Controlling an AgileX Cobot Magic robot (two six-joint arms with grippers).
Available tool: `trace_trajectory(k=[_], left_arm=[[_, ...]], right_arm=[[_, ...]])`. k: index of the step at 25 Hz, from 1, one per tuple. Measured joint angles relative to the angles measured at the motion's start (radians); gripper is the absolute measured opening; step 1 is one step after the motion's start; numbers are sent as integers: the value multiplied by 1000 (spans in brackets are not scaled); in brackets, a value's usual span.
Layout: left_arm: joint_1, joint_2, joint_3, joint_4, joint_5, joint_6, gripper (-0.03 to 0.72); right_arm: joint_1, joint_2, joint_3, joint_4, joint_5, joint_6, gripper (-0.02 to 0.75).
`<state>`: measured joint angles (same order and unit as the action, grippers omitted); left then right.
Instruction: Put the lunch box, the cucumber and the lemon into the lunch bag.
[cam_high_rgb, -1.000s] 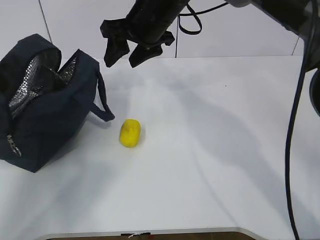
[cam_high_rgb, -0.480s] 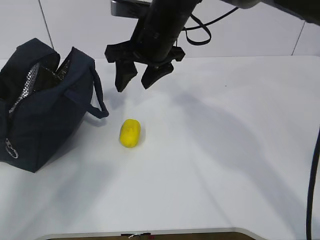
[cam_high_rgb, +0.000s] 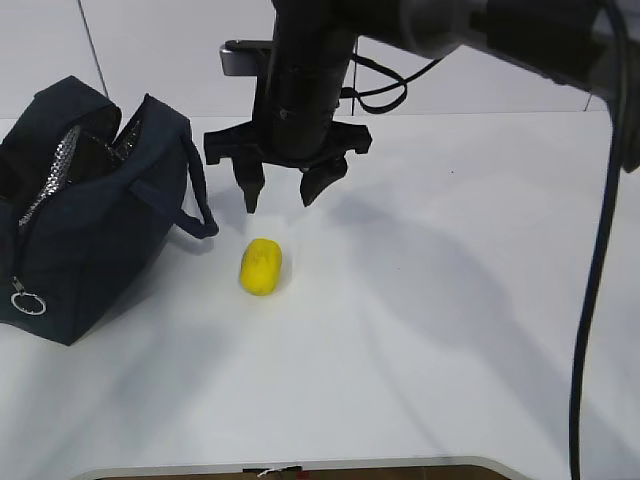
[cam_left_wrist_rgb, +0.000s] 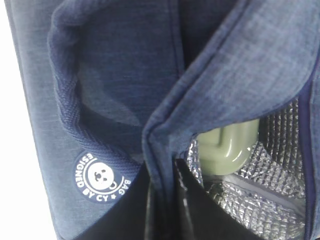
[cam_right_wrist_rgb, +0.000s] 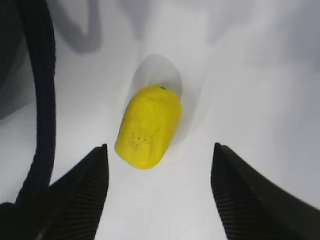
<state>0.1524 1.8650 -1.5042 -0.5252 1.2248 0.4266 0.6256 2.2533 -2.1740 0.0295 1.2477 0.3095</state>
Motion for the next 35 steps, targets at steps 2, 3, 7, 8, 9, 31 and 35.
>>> trace_trajectory(k=[2, 3, 7, 8, 9, 31, 35], left_arm=[[0, 0, 0, -2, 0, 0, 9], [0, 0, 0, -2, 0, 0, 9], [0, 0, 0, -2, 0, 0, 9], [0, 0, 0, -2, 0, 0, 9], [0, 0, 0, -2, 0, 0, 9], [0, 0, 0, -4, 0, -1, 8], [0, 0, 0, -4, 0, -1, 8]], right_arm=[[4, 20, 0, -2, 0, 21, 510], [8, 32, 0, 0, 0, 28, 510], [19, 68, 0, 26, -2, 56, 510], [19, 73, 0, 31, -2, 60, 510], [19, 77, 0, 33, -2, 68, 510], [28, 136, 0, 5, -95, 95, 510], [28, 141, 0, 6, -95, 95, 510]])
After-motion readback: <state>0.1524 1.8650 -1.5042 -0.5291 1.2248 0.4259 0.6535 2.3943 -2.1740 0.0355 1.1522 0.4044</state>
